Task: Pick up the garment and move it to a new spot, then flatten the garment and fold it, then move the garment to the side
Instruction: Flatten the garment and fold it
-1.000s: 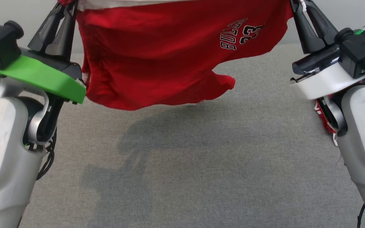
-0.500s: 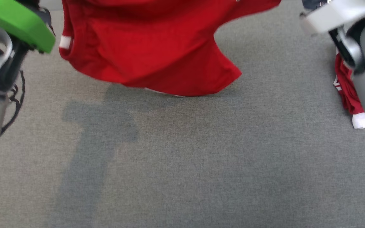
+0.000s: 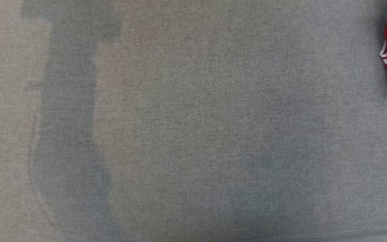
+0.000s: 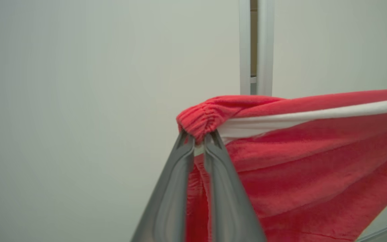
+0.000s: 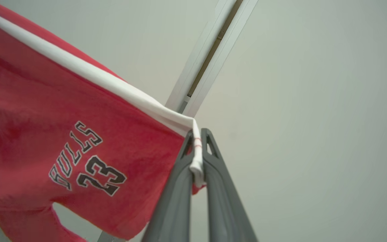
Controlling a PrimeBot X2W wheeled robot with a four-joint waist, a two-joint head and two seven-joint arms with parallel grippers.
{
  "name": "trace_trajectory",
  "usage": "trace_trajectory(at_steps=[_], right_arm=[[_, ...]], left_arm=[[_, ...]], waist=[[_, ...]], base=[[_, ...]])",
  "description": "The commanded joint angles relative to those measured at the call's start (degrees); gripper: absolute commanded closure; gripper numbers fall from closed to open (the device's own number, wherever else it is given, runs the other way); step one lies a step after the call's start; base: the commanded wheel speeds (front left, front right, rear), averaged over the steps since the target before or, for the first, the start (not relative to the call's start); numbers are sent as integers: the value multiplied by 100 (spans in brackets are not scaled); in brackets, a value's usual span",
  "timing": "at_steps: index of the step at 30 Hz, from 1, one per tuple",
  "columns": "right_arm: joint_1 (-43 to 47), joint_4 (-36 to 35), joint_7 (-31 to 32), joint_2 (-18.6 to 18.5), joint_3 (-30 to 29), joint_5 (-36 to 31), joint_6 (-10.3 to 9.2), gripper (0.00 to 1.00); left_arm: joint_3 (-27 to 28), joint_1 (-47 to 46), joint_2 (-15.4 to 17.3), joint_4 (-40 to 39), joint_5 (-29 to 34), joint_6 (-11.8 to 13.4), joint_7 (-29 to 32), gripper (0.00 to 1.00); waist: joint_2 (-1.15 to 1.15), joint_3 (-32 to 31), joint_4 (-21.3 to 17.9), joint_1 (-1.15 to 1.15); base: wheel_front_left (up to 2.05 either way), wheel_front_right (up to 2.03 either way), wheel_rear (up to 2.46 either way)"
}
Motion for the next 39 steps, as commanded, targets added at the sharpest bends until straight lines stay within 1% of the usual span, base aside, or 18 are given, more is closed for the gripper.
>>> trace_trajectory(at_steps=[1,4,7,10,13,16,20,23,27,29,31,34,37,39], right_arm=[[27,142,-21,23,-176,-134,-26,100],[311,40,-31,213,-218,-332,-25,100],[775,61,-34,321,-112,-411,-22,100],[1320,62,-36,227,87,-313,-22,100],[1859,68,-37,122,452,-165,-19,100],[2434,-40,-37,-131,757,134,-20,100],[3102,-260,-38,-342,1121,535,-19,100],[3473,-373,-38,-497,1330,809,-19,100],[3885,-459,-38,-716,1786,1163,-19,100],[4041,-409,-38,-819,1960,1375,-19,100],[4206,-321,-38,-871,2136,1608,-19,100],[4410,-234,-38,-972,2549,1903,-19,100],[4606,-190,-38,-1116,2909,2264,-19,100],[4771,-170,-38,-1269,3225,2530,-19,100]], left_arm=[[68,-39,-21,298,-59,47,-147,100],[3,-53,-180,724,-98,-34,-395,100],[-34,244,-359,1100,-194,-96,-598,100],[-87,601,-571,1305,-280,-135,-716,100],[-171,1113,-677,1339,-272,-154,-744,100],[-416,1873,-800,1092,-198,-166,-739,100],[-892,2663,-580,671,-4,-163,-740,100],[-1038,3258,-471,472,-128,-164,-740,100],[-1382,3869,-202,225,-123,-165,-740,100],[-1617,4241,-117,113,-188,-165,-741,100],[-1938,4498,39,-28,-192,-165,-741,100],[-2375,4861,268,-241,-260,-164,-741,100],[-2645,5108,442,-411,-242,-157,-741,100],[-2728,5270,511,-508,-186,-156,-741,100]], waist=[[0,286,-78,-1],[0,355,-52,-1],[0,370,-35,-1],[0,303,60,-1],[0,234,128,-1],[0,-6,233,-1],[0,-312,338,-1],[0,-563,359,-1],[0,-903,369,-1],[0,-1089,376,-1],[0,-1268,378,-1],[0,-1526,368,-1],[0,-1757,372,-1],[0,-1913,387,-1]], base=[[0,0,0],[0,0,0],[0,0,0],[0,0,0],[0,0,0],[0,0,0],[0,0,0],[0,0,0],[0,0,0],[0,0,0],[0,0,0],[0,0,0],[0,0,0],[0,0,0]])
